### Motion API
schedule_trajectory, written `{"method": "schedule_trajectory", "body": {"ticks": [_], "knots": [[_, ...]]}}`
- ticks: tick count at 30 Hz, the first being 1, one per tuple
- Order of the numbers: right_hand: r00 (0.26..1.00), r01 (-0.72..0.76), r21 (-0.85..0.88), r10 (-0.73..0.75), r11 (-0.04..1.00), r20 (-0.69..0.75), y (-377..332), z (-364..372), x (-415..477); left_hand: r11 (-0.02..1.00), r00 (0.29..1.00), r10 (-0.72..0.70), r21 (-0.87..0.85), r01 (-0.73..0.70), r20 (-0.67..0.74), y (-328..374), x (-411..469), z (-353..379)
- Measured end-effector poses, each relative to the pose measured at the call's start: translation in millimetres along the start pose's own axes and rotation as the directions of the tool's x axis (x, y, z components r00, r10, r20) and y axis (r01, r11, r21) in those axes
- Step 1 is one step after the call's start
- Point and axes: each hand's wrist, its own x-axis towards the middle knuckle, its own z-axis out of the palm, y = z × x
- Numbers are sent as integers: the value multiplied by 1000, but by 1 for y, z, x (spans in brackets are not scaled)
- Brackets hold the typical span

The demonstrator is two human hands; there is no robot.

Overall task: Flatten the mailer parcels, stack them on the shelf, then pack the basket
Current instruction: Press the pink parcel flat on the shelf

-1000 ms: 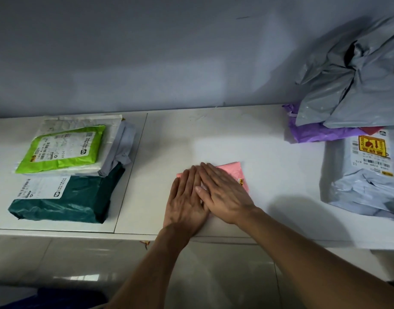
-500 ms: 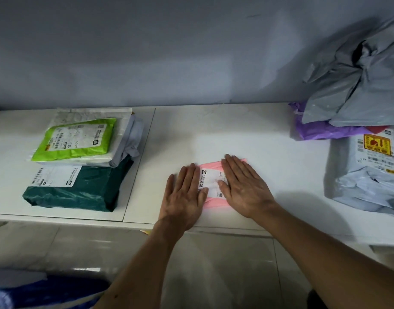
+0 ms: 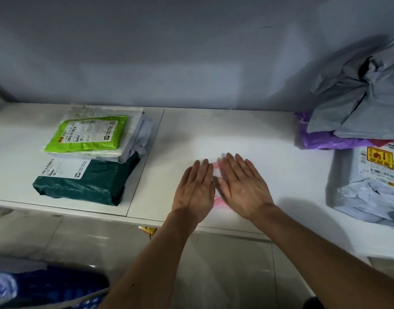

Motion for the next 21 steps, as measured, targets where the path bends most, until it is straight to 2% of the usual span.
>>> {"method": "schedule_trajectory", "body": {"ticks": [2,5,10,15,18,21], "knots": [[999,31,26,-32,999,38,-4,4,-1,998,998,52,18,-53,32,6,0,6],[996,24,46,-28,999,85,-1,17,-3,999,997,27,30,-29,74,5,-3,20],[997,38,25,-40,999,62,7,24,-7,1000,998,17,18,-18,60,-2,-6,24],[994,-84,50,80,995,78,18,21,-11,999,999,-35,21,34,32,-22,-14,18],[982,-100,34,94,994,164,25,13,-15,997,988,-72,46,66,138,-28,-22,10],[946,-118,72,90,990,313,24,2,-4,993,951,-102,-24,114,293,-27,-14,-2]]}}
